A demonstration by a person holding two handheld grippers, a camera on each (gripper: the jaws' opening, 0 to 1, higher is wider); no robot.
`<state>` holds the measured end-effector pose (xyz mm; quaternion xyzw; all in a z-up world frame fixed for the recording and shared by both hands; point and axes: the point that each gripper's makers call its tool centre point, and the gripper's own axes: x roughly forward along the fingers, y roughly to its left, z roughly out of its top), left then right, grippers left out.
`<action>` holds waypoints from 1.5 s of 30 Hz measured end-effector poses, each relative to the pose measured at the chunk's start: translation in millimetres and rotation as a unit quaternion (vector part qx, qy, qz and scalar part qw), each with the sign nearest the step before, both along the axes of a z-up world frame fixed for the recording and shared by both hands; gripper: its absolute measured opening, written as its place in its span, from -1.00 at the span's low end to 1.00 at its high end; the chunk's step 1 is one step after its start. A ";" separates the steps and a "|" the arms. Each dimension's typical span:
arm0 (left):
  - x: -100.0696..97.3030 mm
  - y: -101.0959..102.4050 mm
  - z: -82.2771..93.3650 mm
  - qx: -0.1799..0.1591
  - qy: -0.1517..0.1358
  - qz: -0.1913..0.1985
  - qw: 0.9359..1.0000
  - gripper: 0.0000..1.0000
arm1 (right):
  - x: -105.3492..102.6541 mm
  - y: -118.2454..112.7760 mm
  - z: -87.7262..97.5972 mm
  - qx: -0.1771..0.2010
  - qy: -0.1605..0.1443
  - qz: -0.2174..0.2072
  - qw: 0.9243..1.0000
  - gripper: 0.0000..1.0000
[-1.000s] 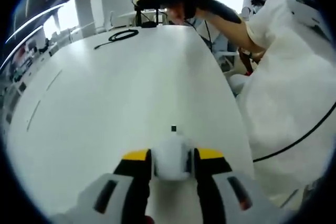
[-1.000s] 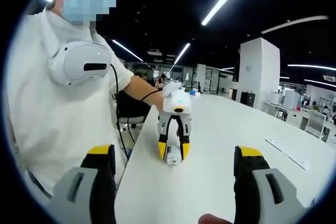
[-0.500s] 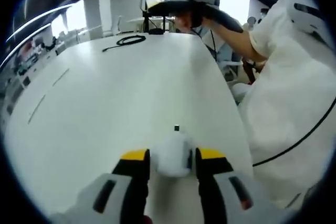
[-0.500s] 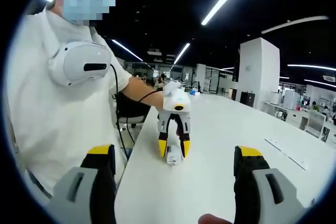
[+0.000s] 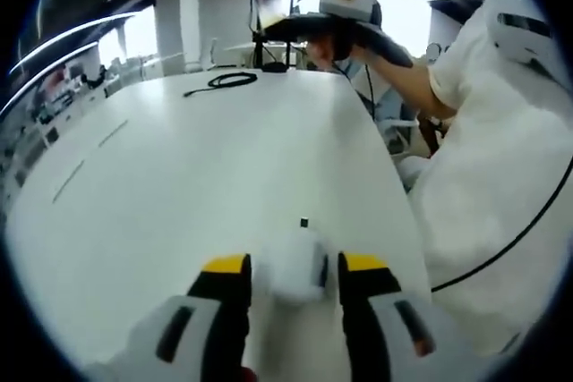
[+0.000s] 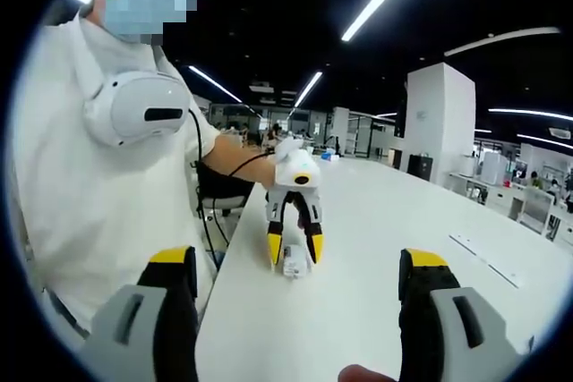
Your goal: Plug the desk Type‑C cable into the charger adapter.
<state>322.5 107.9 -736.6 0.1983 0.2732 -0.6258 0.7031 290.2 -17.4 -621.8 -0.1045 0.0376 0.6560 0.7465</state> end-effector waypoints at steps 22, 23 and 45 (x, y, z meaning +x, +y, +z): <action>-3.9 5.2 4.4 -0.053 0.009 0.027 0.998 -0.01 | -1.5 5.1 0.7 -0.004 0.001 0.001 1.000 0.89; -3.9 5.3 4.8 -0.059 0.010 0.028 0.998 0.00 | -1.4 5.2 0.4 -0.006 0.000 0.001 1.000 0.89; 0.7 10.0 17.7 -0.155 0.001 0.080 0.985 0.11 | -1.2 4.4 3.5 -0.012 -0.002 -0.001 1.000 0.89</action>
